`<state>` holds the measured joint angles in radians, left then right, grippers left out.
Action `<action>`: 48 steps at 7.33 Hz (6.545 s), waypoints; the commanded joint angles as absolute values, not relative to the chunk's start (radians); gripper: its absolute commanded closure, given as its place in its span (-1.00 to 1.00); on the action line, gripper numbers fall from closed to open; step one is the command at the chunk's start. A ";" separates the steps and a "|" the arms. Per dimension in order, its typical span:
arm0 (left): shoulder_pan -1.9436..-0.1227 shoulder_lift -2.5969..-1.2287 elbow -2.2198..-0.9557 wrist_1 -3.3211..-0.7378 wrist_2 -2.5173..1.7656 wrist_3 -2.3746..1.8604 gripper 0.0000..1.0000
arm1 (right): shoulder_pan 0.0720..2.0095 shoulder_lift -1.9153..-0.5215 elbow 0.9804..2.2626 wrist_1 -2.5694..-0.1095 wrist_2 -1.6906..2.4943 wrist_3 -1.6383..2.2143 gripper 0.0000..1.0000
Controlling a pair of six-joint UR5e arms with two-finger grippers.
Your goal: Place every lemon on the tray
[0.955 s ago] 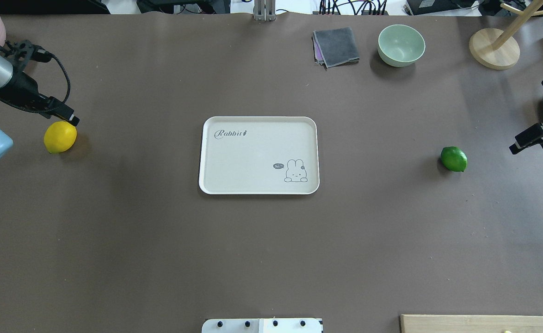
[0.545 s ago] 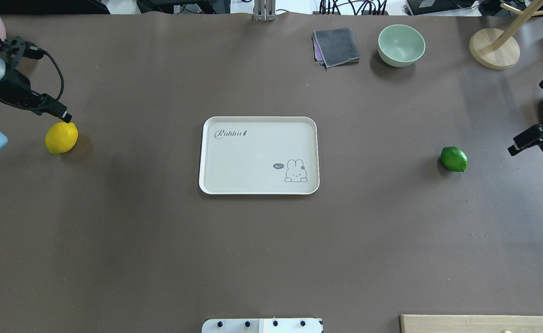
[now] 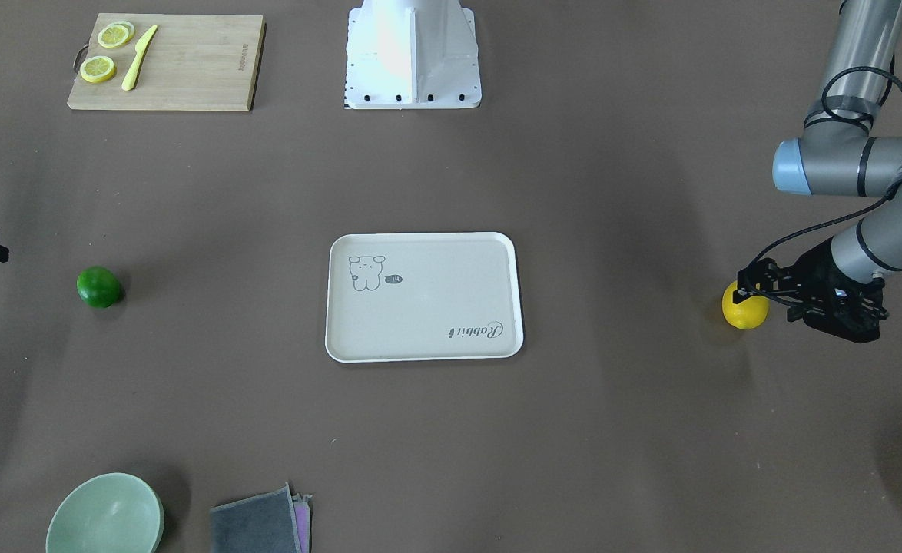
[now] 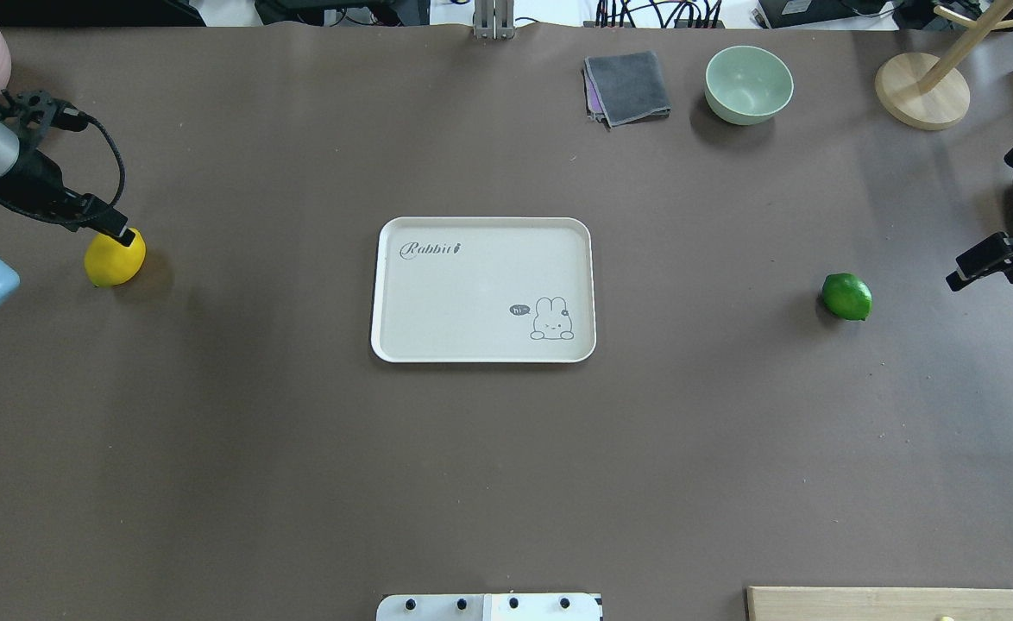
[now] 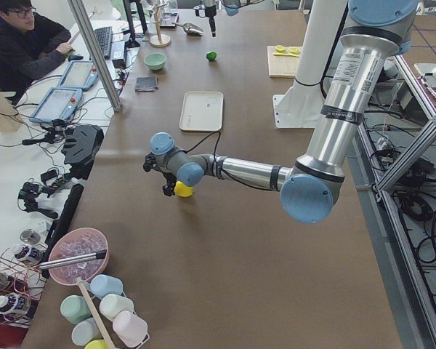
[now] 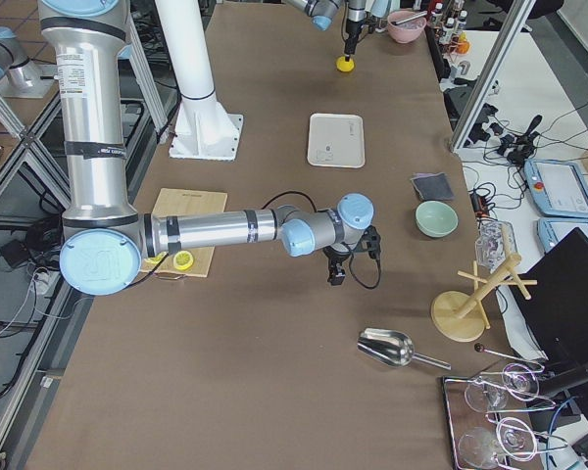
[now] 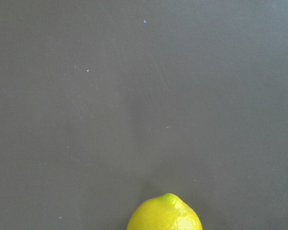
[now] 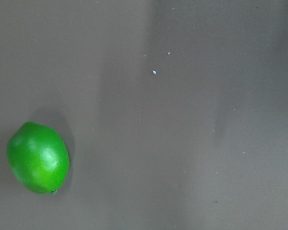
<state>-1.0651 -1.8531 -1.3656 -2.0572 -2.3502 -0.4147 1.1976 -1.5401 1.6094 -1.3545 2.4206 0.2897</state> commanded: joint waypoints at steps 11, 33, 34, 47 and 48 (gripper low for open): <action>-0.973 -2.003 -1.371 -2.072 -2.425 -0.910 1.00 | 1.186 -1.540 1.618 -1.355 2.414 0.321 -1.00; -1.124 -1.947 -1.256 -2.054 -2.372 -0.499 -0.96 | 0.930 -1.445 1.703 -1.355 2.208 0.568 -0.99; -1.123 -1.947 -1.252 -2.054 -2.372 -0.499 -0.96 | 0.904 -1.433 1.684 -1.353 2.185 0.545 -0.98; -1.123 -1.944 -1.246 -2.056 -2.373 -0.499 -0.96 | 0.855 -1.176 1.634 -1.459 2.204 0.681 1.00; -1.123 -1.944 -1.246 -2.057 -2.373 -0.503 -0.96 | 0.795 -1.099 1.615 -1.457 2.197 0.815 1.00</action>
<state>-1.1229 -1.9439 -1.2456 -2.0560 -2.3725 -0.4991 0.8543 -1.1883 1.6303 -1.4529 2.1999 0.6582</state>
